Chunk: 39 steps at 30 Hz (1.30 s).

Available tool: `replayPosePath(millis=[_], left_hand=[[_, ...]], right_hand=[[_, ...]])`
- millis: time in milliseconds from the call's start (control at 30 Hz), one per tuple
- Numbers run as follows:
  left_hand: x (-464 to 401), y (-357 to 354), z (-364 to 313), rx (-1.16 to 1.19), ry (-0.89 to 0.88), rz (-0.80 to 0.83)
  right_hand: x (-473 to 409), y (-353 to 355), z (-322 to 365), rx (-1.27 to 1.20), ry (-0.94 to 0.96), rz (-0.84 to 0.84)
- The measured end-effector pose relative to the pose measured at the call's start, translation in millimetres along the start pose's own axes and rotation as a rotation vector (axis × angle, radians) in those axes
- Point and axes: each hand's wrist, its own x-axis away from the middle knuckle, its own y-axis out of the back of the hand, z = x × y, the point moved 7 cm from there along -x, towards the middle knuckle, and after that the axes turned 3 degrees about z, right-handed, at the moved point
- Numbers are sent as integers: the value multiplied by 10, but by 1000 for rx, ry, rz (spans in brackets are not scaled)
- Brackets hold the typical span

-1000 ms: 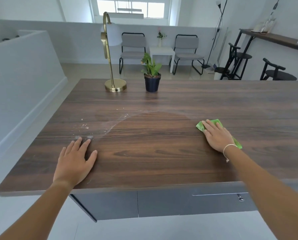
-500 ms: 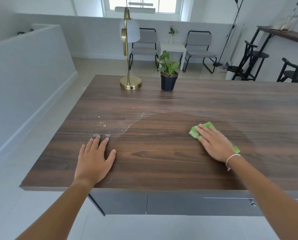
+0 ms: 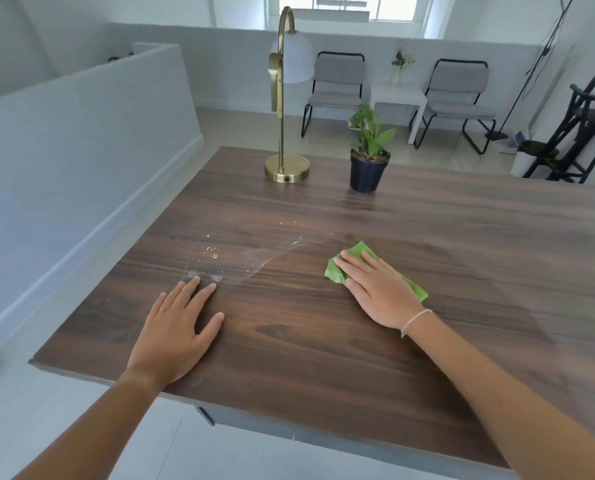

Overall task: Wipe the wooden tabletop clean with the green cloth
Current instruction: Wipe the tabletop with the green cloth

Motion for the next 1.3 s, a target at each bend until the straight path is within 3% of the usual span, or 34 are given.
replayPosePath(millis=[67,200,333,433,500,600,667,767,900,967,1033,1100,1167,1300], left_hand=[[-1,14,-8,4,12,-1],[11,22,-45,-23,30,-5],[-33,22,-179,-2,-17,2],[-83,66,-250,-15,-59,8],[60,199,72,-10,77,-51],[59,129,52,-15,64,-8],[12,56,-41,4,45,25],[-7,66,-64,81,36,12],[-32,299,261,149,80,-60],[-56,404,527,127,116,-70],[-63,467,812,95,165,-67],[-48,471,1034,59,201,-47],[-29,420,1161,45,214,-5],[-2,355,1228,84,219,-41]], right_hand=[[256,54,-325,-21,2,-9],[-58,276,-1117,24,-221,11],[-659,385,-973,41,-321,26],[-986,278,-144,2,-177,37],[-1098,27,872,-19,167,75],[-486,-123,884,-8,360,65],[-271,-78,395,-32,321,76],[-675,45,-162,-7,112,109],[-1460,123,54,34,-51,104],[-1664,13,518,32,0,110],[-1576,-163,1095,34,163,103],[-1165,-303,1505,43,382,91],[-694,-324,1527,9,486,84],[-646,-170,922,-23,312,101]])
